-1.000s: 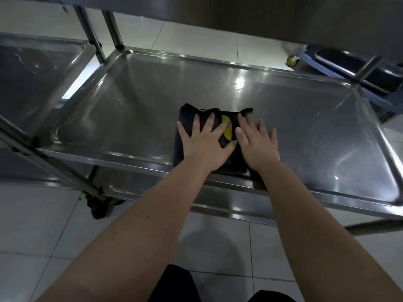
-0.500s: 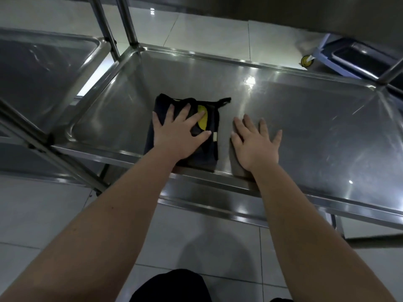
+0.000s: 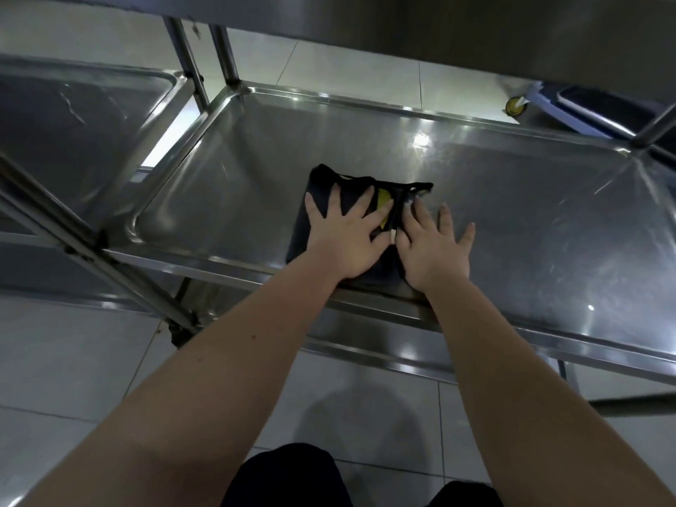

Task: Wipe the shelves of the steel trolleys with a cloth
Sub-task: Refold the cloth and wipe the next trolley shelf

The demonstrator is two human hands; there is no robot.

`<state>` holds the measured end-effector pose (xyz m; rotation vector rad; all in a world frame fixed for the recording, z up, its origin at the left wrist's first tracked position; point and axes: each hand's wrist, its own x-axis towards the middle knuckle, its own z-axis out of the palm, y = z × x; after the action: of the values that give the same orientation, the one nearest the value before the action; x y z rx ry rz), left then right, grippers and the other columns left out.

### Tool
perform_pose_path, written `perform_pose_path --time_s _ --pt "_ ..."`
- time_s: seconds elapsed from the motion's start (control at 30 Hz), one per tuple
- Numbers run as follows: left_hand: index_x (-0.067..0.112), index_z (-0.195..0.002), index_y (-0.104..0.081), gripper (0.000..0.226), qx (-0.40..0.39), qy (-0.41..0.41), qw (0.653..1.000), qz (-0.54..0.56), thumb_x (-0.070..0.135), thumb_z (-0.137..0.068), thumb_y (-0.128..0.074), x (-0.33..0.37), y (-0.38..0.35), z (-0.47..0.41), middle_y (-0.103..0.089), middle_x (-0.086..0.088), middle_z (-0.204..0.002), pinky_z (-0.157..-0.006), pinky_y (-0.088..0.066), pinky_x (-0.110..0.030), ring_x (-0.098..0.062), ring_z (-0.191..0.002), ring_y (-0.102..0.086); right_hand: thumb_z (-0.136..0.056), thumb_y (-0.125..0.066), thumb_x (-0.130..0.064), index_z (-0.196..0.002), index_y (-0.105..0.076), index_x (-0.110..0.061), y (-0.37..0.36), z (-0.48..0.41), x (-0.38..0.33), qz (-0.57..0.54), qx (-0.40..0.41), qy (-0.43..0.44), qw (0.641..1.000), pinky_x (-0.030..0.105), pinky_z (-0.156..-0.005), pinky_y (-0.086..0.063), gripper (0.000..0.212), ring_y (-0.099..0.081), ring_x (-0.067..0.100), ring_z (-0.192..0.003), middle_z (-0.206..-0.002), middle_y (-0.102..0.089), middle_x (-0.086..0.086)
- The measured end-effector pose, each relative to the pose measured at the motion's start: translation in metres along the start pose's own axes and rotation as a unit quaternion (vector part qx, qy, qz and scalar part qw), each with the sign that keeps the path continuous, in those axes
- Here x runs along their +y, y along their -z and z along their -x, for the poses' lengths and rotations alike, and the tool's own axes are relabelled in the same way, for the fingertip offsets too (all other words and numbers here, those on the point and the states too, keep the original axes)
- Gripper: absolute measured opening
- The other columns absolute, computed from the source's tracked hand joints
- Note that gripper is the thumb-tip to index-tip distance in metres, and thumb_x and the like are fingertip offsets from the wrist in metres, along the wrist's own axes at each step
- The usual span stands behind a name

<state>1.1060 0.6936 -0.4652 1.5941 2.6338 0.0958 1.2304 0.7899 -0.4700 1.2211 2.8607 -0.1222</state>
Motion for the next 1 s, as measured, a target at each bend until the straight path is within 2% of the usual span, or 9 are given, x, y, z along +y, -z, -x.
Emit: perform_pose_path --time_s 0.1,0.2,0.27,0.33,0.43,0.57,0.73,0.83,1.0 --pt "0.058 -0.146 -0.010 0.068 0.019 -0.017 1.000 0.010 0.079 -0.081 -0.012 -0.029 0.005 0.005 -0.008 0.015 -0.162 -0.109 0.005 -0.071 -0.034 -0.148 -0.001 -0.098 -0.009 -0.053 -0.153 -0.001 -0.044 0.002 -0.001 0.003 -0.023 -0.008 0.000 1.000 0.066 -0.113 0.006 0.057 0.007 0.025 -0.150 -0.164 0.002 -0.015" --pt "0.058 -0.145 -0.012 0.065 0.024 0.070 0.997 0.009 0.080 -0.084 -0.021 -0.088 0.010 0.013 -0.005 0.015 -0.162 -0.111 -0.002 -0.068 -0.030 -0.149 -0.002 -0.098 -0.012 -0.057 -0.152 -0.002 -0.049 0.006 0.001 0.001 -0.035 -0.011 -0.002 0.999 0.065 -0.114 0.007 0.056 0.006 0.024 -0.151 -0.163 0.000 -0.016" --pt "0.059 -0.145 -0.006 0.069 -0.003 0.126 0.992 0.008 0.083 -0.081 -0.014 -0.123 0.012 0.021 0.002 0.016 -0.162 -0.112 -0.001 -0.067 -0.030 -0.149 0.002 -0.098 -0.014 -0.055 -0.152 -0.003 -0.049 0.008 0.002 -0.003 -0.034 -0.012 -0.016 0.999 0.067 -0.113 0.007 0.055 0.006 0.025 -0.151 -0.163 0.000 -0.016" --pt "0.059 -0.145 -0.002 0.074 -0.013 0.137 0.990 0.006 0.085 -0.076 -0.005 -0.135 0.014 0.026 0.005 0.016 -0.162 -0.111 0.000 -0.068 -0.032 -0.149 0.005 -0.098 -0.016 -0.052 -0.152 -0.006 -0.047 0.010 0.001 -0.013 -0.038 -0.012 -0.049 0.998 0.072 -0.109 0.007 0.054 0.005 0.030 -0.150 -0.164 -0.003 -0.014" --pt "0.058 -0.145 -0.001 0.071 -0.011 0.136 0.991 0.006 0.082 -0.079 -0.007 -0.129 0.016 0.027 0.006 0.016 -0.162 -0.109 0.003 -0.070 -0.035 -0.148 0.007 -0.098 -0.016 -0.056 -0.153 -0.005 -0.045 0.013 -0.002 -0.055 -0.046 -0.029 -0.033 0.998 0.077 -0.105 0.009 0.057 0.008 0.043 -0.147 -0.164 -0.001 -0.012" --pt "0.056 -0.147 0.000 0.066 -0.015 0.120 0.993 -0.006 0.079 -0.085 -0.012 -0.126 0.021 0.032 0.007 0.016 -0.162 -0.109 0.004 -0.070 -0.036 -0.148 0.008 -0.097 -0.012 -0.059 -0.152 -0.001 -0.046 0.006 -0.004 -0.103 -0.030 -0.023 0.013 0.999 0.076 -0.104 0.009 0.057 0.011 0.042 -0.147 -0.164 0.004 -0.012" --pt "0.058 -0.145 0.002 0.071 -0.047 0.058 0.997 -0.001 0.083 -0.080 -0.008 -0.114 0.020 0.064 0.011 0.017 -0.161 -0.109 0.011 -0.069 -0.035 -0.147 0.014 -0.095 -0.009 -0.062 -0.151 0.000 -0.049 -0.001 -0.007 -0.094 -0.030 -0.015 0.011 0.999 0.073 -0.106 0.007 0.058 0.009 0.038 -0.148 -0.164 0.004 -0.014" --pt "0.060 -0.144 0.000 0.075 -0.046 0.039 0.998 0.022 0.086 -0.075 -0.010 -0.119 0.019 0.079 0.009 0.020 -0.161 -0.109 0.015 -0.062 -0.027 -0.148 0.014 -0.095 -0.009 -0.063 -0.150 0.002 -0.050 -0.004 -0.006 -0.092 -0.028 -0.006 0.018 0.999 0.072 -0.108 0.006 0.058 0.007 0.037 -0.149 -0.163 0.003 -0.015" --pt "0.061 -0.145 0.000 0.069 -0.052 0.157 0.985 0.043 0.081 -0.083 -0.026 -0.201 0.032 0.073 0.010 0.017 -0.161 -0.115 0.010 -0.057 -0.023 -0.149 0.010 -0.095 -0.010 -0.064 -0.151 -0.003 -0.049 -0.002 -0.005 -0.093 -0.033 -0.004 0.015 0.999 0.069 -0.110 0.005 0.058 0.005 0.037 -0.149 -0.163 0.000 -0.014"
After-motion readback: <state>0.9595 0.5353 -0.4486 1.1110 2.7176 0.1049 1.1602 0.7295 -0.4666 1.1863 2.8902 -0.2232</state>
